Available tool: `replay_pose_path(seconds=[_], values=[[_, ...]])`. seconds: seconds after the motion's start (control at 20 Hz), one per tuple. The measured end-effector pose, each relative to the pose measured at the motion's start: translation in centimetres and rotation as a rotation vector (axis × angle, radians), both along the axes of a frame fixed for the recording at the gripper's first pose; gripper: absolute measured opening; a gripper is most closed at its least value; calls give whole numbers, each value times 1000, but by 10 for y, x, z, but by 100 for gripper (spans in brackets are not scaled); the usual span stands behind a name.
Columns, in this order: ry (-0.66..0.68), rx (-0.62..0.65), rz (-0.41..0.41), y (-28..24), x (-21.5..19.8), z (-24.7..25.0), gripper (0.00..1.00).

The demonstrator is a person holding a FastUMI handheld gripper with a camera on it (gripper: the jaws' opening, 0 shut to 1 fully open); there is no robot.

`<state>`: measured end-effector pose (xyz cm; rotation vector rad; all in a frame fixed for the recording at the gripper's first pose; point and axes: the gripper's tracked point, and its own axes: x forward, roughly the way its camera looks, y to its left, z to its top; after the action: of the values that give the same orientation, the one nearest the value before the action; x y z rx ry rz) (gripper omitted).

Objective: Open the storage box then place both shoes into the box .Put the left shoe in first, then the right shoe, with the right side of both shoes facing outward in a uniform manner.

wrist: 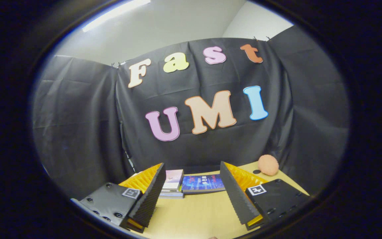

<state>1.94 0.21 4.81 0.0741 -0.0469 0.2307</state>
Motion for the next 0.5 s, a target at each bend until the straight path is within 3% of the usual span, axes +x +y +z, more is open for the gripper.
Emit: replay_pose_path(seconds=[0.5], values=[[-46,-199,-4,-57,-5,1,100]])
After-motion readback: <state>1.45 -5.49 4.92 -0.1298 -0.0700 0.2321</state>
